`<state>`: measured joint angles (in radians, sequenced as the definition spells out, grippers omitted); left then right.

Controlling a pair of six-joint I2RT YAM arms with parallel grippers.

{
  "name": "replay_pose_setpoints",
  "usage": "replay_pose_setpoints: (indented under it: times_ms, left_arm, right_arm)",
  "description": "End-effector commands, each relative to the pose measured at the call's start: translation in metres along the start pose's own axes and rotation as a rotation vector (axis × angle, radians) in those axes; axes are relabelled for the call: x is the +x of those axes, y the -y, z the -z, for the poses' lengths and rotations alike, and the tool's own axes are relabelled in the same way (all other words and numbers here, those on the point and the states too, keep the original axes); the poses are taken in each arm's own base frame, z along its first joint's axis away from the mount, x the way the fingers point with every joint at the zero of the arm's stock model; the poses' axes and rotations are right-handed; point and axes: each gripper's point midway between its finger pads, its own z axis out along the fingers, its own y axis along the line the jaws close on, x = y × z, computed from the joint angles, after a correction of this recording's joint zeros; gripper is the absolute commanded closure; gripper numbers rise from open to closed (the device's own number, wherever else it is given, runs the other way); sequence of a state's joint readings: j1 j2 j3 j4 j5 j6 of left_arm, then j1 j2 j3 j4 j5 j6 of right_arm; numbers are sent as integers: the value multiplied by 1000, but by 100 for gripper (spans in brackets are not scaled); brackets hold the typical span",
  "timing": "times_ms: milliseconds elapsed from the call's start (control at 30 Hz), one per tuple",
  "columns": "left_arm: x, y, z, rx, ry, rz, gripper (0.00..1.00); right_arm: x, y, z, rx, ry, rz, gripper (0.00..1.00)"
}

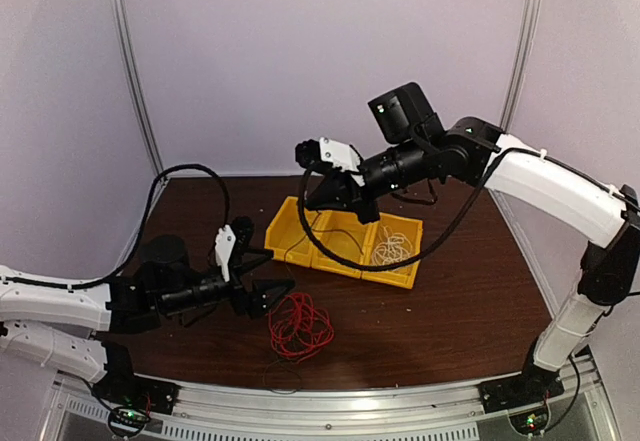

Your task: Untangle the cables

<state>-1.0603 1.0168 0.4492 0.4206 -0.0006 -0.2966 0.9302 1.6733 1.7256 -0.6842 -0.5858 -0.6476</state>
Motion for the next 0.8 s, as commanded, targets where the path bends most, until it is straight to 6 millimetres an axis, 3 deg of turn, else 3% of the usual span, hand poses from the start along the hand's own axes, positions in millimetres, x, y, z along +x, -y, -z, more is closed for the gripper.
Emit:
replay_pose_setpoints:
  times_ms: [0, 67, 167, 300, 367, 467, 600, 700, 767]
  left_arm:
    - [-10, 21, -23, 94, 23, -152, 13]
    - [-10, 21, -35, 89, 37, -167, 13]
    - [-6, 2, -51, -15, 70, -158, 20]
    - [26, 2, -80, 11, -11, -156, 38]
    - [49, 8, -86, 62, -59, -120, 48]
    - [77, 1, -80, 43, -102, -70, 54]
    - [115, -17, -71, -40, -205, -51, 55]
    - [140, -24, -70, -72, -306, -56, 53]
    - [151, -30, -70, -98, -347, -71, 53]
  right_arm:
    - [-35, -4, 19, -71, 117, -143, 100]
    - [-45, -2, 22, -86, 147, -159, 100]
    - [-56, -1, 28, -101, 173, -163, 100]
    - [-79, 12, 53, -33, 218, -138, 100]
    - [-103, 27, 84, 49, 269, -93, 100]
    - [-130, 56, 137, 180, 356, -51, 100]
    - [-152, 96, 211, 329, 471, -22, 100]
    - [-172, 110, 261, 414, 559, 10, 100]
    - [-181, 111, 281, 444, 595, 37, 100]
